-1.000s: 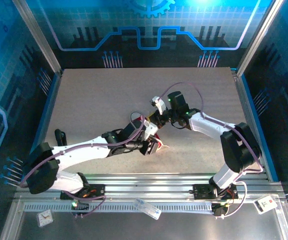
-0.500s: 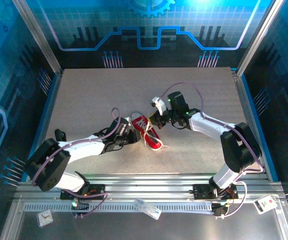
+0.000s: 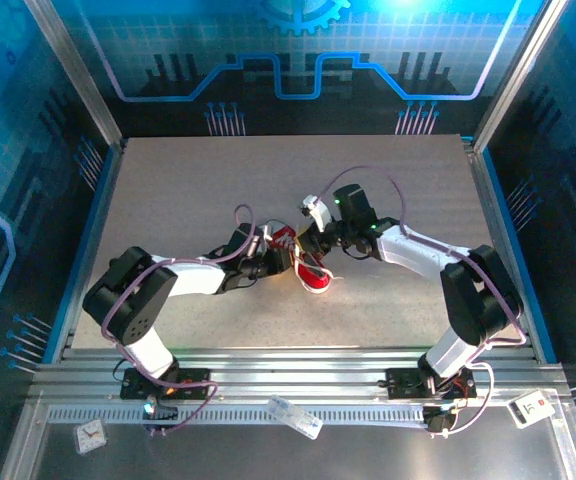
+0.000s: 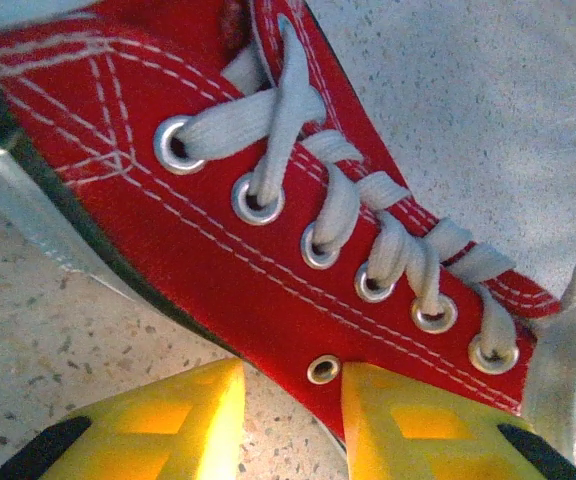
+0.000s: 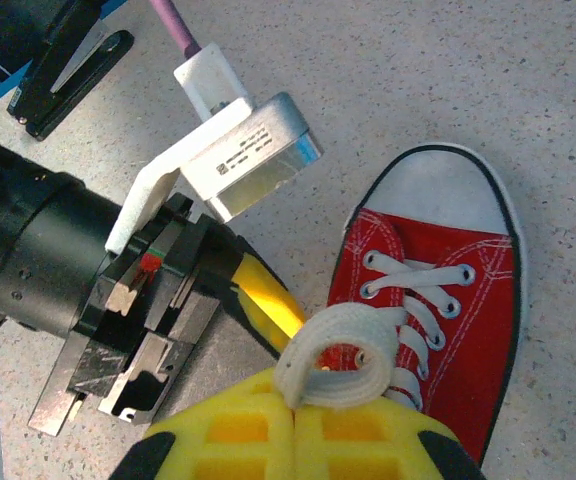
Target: Tie the shoes
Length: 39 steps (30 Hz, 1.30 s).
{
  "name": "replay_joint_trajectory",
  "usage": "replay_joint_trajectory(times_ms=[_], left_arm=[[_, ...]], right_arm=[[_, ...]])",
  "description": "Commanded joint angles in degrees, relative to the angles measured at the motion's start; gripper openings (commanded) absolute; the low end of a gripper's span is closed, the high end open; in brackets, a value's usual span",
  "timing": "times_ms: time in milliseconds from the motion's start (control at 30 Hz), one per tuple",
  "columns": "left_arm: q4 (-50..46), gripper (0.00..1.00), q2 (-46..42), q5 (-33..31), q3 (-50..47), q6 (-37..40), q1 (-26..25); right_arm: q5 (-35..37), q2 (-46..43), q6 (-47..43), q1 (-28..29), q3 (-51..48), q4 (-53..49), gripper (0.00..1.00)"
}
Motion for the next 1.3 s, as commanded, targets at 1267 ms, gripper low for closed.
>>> replay_joint_trajectory(times_ms=[1267], left_arm=[[5.5,0.45,-13.4,19.2,2.4,4.2,6.5]], right_arm=[[-1.4,0.3,-12.8,4.6,4.3,-4.4,0.0]])
